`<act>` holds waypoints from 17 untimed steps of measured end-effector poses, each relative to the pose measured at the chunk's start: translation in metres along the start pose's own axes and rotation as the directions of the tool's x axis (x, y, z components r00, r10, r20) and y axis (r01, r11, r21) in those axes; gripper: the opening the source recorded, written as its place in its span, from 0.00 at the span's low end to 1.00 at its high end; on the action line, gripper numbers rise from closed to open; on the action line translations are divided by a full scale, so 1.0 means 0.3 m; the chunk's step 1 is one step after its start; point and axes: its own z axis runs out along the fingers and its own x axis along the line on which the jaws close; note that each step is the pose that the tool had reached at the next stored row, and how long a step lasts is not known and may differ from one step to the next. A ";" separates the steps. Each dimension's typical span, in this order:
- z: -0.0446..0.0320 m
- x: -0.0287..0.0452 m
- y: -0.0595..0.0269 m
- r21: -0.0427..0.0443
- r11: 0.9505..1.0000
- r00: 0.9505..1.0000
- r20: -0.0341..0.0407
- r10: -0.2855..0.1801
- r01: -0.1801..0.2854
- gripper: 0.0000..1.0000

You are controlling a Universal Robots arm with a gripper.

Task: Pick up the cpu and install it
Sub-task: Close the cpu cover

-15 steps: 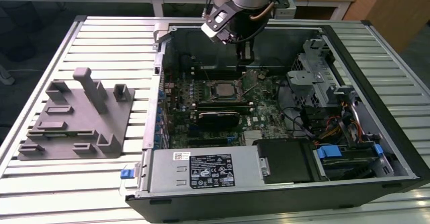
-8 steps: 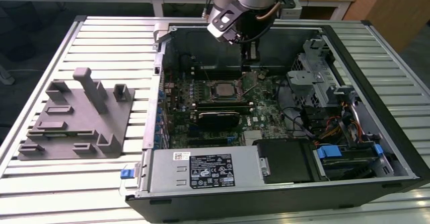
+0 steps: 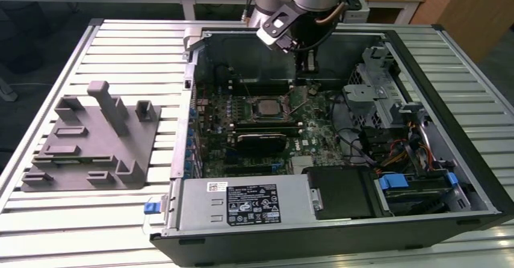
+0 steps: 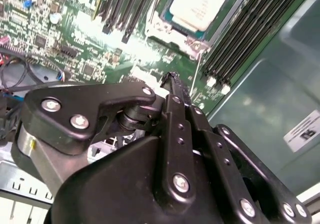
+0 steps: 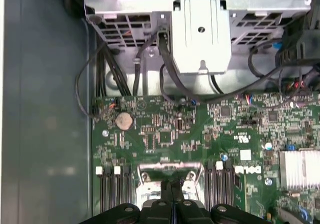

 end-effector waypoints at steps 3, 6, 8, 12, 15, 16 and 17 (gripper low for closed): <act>0.001 0.001 0.024 0.000 1.000 1.000 0.000 0.000 0.000 0.11; 0.003 0.003 0.051 0.000 1.000 1.000 0.000 0.000 0.000 0.11; 0.005 0.003 0.070 0.002 1.000 1.000 0.000 0.000 0.000 0.11; 0.011 0.004 0.091 0.004 1.000 1.000 0.000 0.000 0.000 0.11; 0.011 0.004 0.092 0.004 1.000 1.000 0.000 0.000 0.000 0.11; 0.011 0.004 0.092 0.004 1.000 1.000 0.000 0.000 0.000 0.11; 0.013 0.004 0.092 0.004 1.000 1.000 0.000 0.000 0.000 0.11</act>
